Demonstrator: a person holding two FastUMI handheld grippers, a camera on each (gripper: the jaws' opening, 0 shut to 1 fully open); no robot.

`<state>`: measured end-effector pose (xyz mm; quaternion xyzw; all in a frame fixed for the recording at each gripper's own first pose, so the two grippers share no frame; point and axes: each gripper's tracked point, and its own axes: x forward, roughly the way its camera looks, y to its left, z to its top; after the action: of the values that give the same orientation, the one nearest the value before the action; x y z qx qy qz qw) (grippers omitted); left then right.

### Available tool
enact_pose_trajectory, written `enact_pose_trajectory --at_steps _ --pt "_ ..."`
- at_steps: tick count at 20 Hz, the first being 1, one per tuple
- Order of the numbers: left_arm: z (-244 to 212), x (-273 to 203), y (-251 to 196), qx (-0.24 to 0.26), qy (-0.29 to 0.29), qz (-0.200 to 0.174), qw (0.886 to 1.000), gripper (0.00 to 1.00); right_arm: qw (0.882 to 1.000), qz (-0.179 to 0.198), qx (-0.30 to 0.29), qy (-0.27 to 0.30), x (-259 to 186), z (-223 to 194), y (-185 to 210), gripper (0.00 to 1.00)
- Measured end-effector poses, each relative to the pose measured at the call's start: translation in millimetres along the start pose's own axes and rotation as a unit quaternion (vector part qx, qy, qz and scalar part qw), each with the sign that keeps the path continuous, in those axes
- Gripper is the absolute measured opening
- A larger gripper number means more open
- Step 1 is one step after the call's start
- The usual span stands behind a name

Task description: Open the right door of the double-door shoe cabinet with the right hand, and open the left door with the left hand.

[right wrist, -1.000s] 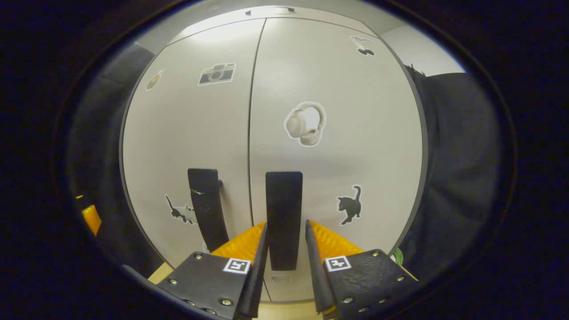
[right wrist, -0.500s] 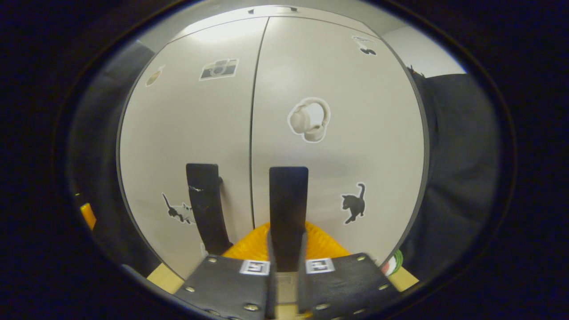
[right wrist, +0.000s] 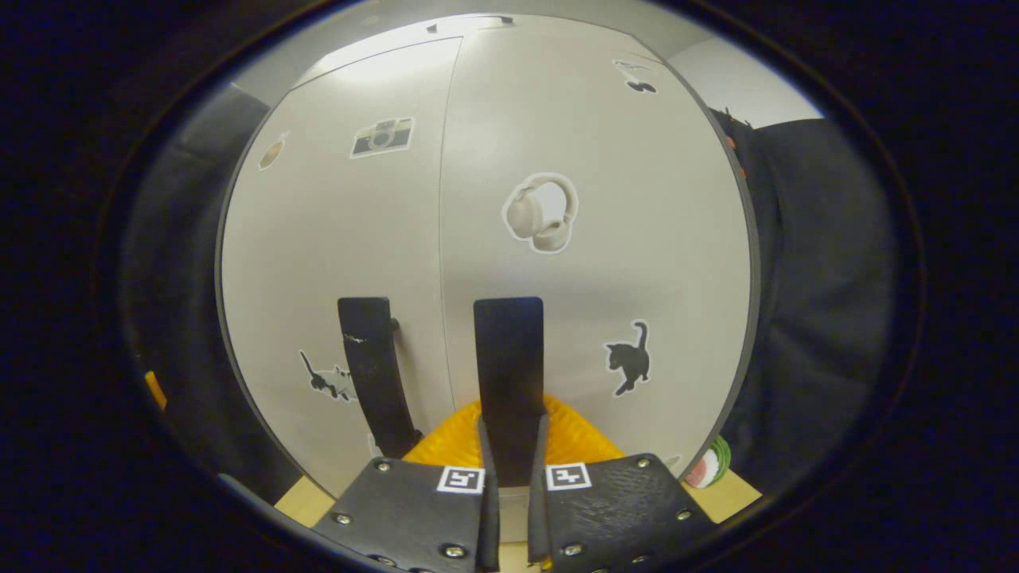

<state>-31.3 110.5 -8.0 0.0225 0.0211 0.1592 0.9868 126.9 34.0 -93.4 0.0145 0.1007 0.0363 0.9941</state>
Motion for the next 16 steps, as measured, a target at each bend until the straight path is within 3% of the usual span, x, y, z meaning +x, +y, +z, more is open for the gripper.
enact_pose_trajectory --at_steps 16 --pt "-8 -32 -10 0.005 0.015 0.004 1.0 0.96 1.0 0.019 0.002 -0.011 -22 3 -10 0.14"
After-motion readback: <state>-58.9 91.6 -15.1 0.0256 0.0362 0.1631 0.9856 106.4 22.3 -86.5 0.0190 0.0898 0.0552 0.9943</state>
